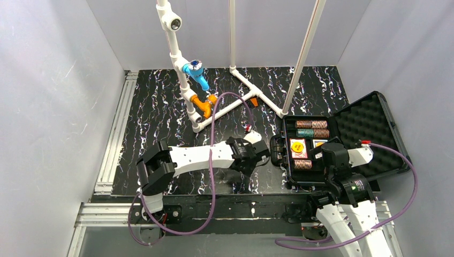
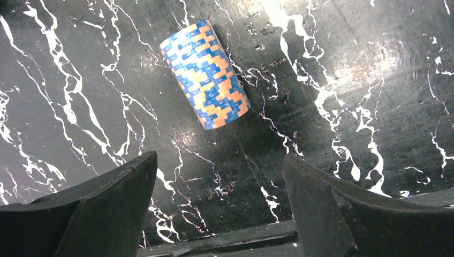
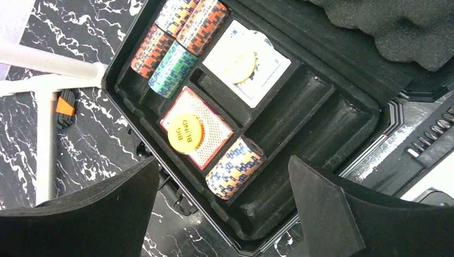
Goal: Pack up texas hold em set
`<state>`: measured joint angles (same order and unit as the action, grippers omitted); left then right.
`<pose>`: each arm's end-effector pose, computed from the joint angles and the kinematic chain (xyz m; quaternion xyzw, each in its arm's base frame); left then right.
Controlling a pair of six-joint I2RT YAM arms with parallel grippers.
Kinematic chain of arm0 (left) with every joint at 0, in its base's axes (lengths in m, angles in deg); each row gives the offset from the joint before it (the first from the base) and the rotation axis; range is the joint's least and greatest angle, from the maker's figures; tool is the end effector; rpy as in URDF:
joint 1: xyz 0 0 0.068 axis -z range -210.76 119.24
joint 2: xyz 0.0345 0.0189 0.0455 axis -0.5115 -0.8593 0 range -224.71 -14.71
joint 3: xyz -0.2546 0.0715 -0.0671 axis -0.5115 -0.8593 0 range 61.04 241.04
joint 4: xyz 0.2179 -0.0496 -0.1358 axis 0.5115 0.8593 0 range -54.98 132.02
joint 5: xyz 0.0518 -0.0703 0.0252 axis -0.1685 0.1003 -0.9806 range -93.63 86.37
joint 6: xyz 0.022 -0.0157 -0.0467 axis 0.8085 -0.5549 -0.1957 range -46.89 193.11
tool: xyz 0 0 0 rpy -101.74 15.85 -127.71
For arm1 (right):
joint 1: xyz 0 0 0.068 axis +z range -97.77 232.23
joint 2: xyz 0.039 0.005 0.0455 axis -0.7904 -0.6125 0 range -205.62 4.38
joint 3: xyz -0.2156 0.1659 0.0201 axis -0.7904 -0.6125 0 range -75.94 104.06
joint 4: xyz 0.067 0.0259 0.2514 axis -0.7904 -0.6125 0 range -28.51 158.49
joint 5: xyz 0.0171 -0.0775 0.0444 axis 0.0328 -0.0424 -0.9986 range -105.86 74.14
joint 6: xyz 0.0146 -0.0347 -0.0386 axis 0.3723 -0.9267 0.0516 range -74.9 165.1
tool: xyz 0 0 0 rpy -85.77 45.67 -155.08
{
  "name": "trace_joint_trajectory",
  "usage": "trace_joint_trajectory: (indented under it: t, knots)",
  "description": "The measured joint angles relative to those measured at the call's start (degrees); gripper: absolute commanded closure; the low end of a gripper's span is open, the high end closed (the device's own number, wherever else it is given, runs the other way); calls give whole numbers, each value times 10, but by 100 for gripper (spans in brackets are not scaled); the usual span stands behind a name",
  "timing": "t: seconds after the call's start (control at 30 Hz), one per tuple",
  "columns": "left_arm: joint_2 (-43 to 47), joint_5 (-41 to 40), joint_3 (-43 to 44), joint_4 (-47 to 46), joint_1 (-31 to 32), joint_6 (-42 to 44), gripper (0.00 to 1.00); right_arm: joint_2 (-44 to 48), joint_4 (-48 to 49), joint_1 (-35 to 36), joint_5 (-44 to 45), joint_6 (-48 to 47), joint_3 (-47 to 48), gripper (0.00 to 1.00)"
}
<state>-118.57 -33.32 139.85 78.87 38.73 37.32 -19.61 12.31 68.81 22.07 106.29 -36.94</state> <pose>0.1456 -0.3388 0.2226 0.2306 0.9231 0.0122 0.3076 0.0798 0.0009 0.2750 0.4511 0.7457 0.0151 0.4901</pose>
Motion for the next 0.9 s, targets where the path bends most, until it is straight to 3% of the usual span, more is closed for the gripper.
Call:
trace_joint_trajectory:
  t: [0.53, 0.9]
  knots:
    - [-70, 78, 34, -45, -89, 23, 27, -5, 31, 0, -9, -15, -2, 2]
    - [-75, 103, 34, -61, -118, 17, 34, -28, 58, 0, -24, -16, -4, 2]
